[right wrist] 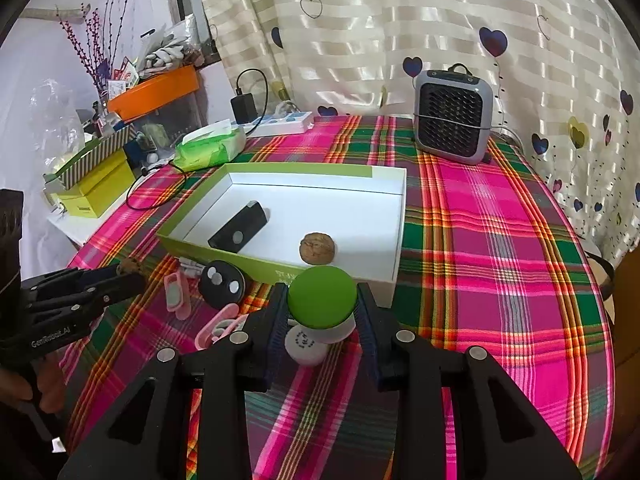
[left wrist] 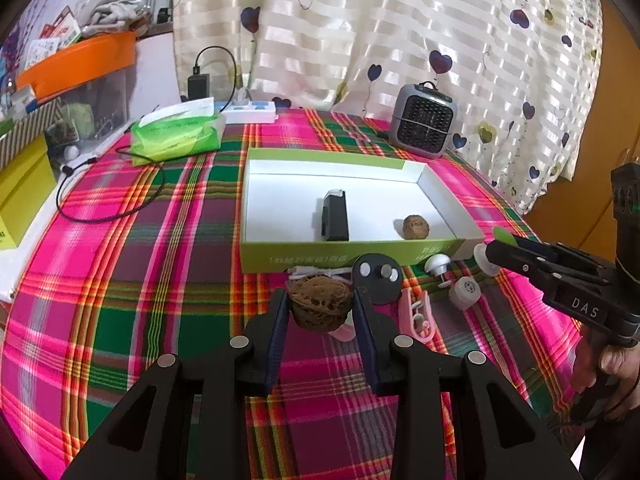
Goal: Organize objects
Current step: 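Grasp the wrinkled walnut with the left gripper while the right grasps the green-capped object, then lower the walnut into the box with the left gripper while the right places the green-capped object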
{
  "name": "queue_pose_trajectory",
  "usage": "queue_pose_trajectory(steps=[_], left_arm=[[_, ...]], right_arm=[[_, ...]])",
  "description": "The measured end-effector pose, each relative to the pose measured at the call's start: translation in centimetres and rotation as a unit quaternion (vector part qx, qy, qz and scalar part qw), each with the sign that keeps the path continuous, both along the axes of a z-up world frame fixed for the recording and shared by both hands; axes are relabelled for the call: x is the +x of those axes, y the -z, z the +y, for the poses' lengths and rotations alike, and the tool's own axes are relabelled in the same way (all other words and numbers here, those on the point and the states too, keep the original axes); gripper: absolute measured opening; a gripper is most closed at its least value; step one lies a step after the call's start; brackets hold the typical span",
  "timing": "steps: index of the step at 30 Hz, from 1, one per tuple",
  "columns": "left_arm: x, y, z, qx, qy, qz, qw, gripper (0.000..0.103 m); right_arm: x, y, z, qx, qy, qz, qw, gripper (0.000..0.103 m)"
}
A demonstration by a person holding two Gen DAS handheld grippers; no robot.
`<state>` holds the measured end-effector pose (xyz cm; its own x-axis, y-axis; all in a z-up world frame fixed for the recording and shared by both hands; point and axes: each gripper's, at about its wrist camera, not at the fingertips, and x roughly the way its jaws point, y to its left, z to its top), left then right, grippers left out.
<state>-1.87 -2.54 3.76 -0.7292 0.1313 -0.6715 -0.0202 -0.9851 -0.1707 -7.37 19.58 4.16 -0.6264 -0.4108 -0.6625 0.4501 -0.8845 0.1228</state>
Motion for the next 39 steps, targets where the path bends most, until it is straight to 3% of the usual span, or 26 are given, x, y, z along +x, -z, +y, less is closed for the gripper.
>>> queue_pose_trajectory(steps=[19,39], left_arm=[[-2.4,-0.9,1.0,-0.009,0.016,0.009,0.9998,0.03],[-6.8,-1.0,0.4,-0.031,0.012,0.006,0.9994,0.03]], right_arm=[[-0.6,-1.2,-2.4,-0.001,-0.032,0.017,0.999,0.035],[-4.2,-0.6,-5.7,-0.001,-0.056,0.007,0.998,0.035]])
